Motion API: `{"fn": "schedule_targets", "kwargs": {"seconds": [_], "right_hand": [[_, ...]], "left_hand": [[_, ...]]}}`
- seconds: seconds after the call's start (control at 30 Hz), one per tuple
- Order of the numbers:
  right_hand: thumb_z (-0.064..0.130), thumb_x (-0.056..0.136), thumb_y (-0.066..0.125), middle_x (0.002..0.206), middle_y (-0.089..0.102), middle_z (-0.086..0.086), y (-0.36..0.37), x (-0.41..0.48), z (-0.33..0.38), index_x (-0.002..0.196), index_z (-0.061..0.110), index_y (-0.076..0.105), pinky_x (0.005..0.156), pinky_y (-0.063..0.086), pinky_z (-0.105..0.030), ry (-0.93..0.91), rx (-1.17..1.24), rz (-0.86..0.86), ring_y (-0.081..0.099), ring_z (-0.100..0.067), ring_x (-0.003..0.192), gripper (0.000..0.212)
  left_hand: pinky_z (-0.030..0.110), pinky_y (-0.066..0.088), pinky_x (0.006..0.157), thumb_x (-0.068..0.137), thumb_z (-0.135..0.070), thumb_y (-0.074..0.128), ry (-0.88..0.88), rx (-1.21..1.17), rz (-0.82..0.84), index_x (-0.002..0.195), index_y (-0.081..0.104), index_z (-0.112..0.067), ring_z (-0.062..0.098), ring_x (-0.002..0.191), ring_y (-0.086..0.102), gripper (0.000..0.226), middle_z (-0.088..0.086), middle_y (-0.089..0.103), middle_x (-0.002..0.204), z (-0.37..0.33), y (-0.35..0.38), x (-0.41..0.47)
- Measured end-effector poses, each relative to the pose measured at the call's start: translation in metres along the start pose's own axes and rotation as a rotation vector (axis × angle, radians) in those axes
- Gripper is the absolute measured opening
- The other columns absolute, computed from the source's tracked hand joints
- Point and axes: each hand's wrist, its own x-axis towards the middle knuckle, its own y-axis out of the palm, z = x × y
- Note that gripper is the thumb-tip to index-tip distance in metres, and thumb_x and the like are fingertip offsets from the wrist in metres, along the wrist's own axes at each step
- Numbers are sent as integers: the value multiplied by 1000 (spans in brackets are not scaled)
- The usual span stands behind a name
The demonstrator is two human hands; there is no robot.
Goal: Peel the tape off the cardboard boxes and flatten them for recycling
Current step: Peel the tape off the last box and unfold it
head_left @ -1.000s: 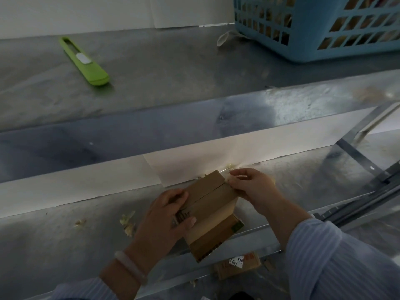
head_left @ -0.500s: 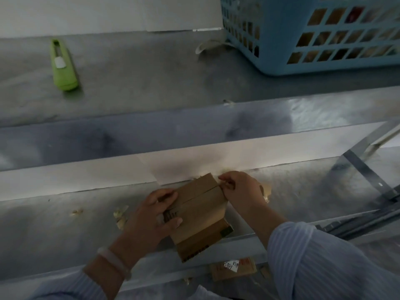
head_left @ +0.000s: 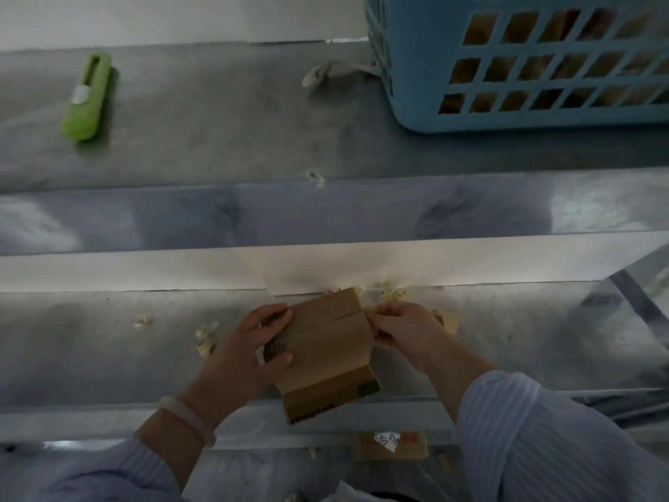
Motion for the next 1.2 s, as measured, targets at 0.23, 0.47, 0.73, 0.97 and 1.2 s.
{"fn": "schedule_targets", "kwargs": {"seconds": [0.23,0.47,0.73,0.97,1.2], "right_hand": [[21,89,65,88,69,-1,5,14,-15,88,19,64,76,59,-38,-81,-526,-206,68,-19,81,2],[38,80,74,86,65,8,-41,-1,-15,78,29,64,61,36,-16,-230,-766,-487,55,-7,72,14],[33,95,52,118,64,5,-40,-14,2,119,31,66,81,49,-22,-383,-772,-386,63,-9,89,28],[35,97,47,85,61,40,13,-54,-6,91,74,53,76,55,-26,-444,-474,-35,62,3,82,39],[39,95,55,84,76,0,2,-52,6,75,9,73,74,59,-34,-26,-78,-41,70,-14,87,40]], "left_hand": [[8,21,107,80,-8,73,-46,-45,-60,133,48,-28,0,131,32,61,-20,35,139,-9,5,-4],[21,28,110,84,-14,70,-134,-130,-75,135,42,-36,-5,133,24,63,-20,26,147,-9,11,-8],[20,48,69,70,-36,81,-459,-329,-453,112,49,-27,12,97,58,53,-6,54,109,-21,29,-24],[41,55,83,90,-20,63,-403,-515,-426,93,59,-34,15,97,61,16,-7,61,100,-40,15,-20],[27,55,85,89,-19,64,-463,-785,-220,105,70,-20,15,106,63,17,0,67,113,-40,-5,-27]]}}
